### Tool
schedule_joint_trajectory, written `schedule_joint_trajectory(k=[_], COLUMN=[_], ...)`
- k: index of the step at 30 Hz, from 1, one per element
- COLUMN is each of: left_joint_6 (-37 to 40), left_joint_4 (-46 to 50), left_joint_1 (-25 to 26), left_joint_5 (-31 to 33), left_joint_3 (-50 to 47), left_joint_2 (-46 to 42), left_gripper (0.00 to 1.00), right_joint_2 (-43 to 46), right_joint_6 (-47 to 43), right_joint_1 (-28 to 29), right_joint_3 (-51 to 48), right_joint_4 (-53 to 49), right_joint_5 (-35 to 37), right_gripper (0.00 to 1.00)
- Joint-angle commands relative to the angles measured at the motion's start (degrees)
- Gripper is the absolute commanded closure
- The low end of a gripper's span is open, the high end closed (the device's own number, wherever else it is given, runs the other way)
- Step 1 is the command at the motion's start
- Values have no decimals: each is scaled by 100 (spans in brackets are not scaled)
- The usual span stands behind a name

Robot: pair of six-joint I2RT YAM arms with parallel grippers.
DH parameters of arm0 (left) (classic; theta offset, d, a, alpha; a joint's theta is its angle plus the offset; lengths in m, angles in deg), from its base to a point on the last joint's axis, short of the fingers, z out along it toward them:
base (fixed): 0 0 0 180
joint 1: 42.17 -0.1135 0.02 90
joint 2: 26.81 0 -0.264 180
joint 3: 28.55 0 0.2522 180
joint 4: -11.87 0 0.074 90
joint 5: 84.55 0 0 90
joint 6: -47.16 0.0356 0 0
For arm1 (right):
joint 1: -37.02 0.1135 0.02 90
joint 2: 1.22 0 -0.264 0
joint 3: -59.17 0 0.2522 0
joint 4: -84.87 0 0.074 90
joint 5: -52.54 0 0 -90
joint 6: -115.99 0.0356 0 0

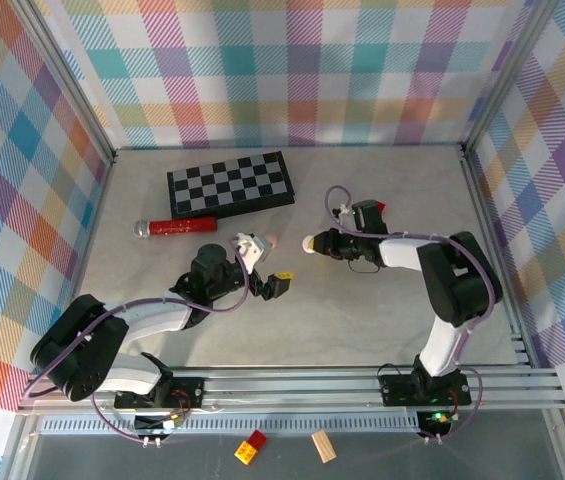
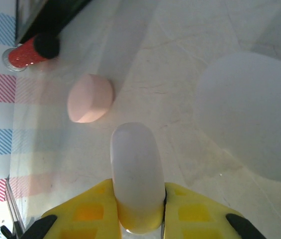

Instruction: Insert the wireless bluetooth earbuds into the charging case

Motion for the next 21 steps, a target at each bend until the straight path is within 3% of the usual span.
schedule_joint_trajectory(k=[1,9,15,21], left_joint_6=[2,29,-30,-349], left_joint_4=[-89,-9,-61,114], left_joint_1=[-66,-70,-79,-261], left_joint_5=[70,37,220,431], left_joint_3=[-95,-43,3,82], left_joint_2=[-23,13,-22,-289], left_gripper=[0,0,0,0], right_joint_2=[-228,-570,-382,392], right_joint_6=[488,469,275,-198], right_joint_1=[115,249,259,259], right_joint_3=[260,386,386,276], right_joint_4=[554,378,75,-598], right_joint_5=[-77,89,334,652], right_gripper=[86,81,66,45])
